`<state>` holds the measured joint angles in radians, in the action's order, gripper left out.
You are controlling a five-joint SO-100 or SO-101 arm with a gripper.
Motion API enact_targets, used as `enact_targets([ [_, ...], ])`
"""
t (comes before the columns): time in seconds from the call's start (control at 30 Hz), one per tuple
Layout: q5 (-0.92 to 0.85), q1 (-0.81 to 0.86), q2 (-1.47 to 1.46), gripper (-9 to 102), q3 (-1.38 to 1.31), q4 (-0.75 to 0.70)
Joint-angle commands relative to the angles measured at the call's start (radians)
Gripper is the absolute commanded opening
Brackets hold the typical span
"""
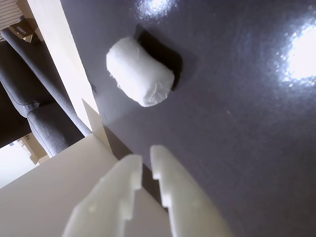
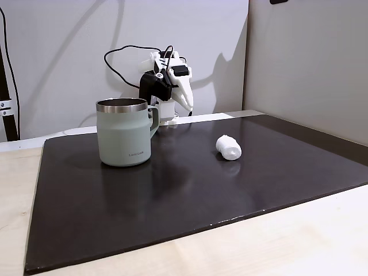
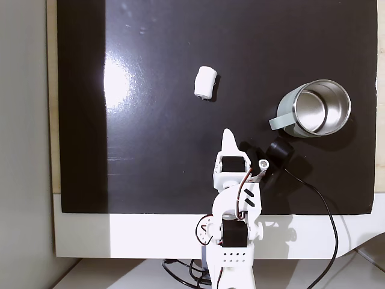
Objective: Grasp a gauze and put it in the cup.
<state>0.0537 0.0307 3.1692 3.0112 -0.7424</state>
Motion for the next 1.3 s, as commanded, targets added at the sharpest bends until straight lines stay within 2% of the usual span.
enact_targets([
  [0.0,-0.054,-0.063,0.008,0,-0.006,0.003],
  [0.83,-0.087,-0.046,0.008,0,-0.026,0.003],
  [1.07,-0.138,-0.071,-0.008,0,-0.232,-0.109],
  [1.27,-0.143,-0.115,-0.178,0,-0.494,-0.221],
])
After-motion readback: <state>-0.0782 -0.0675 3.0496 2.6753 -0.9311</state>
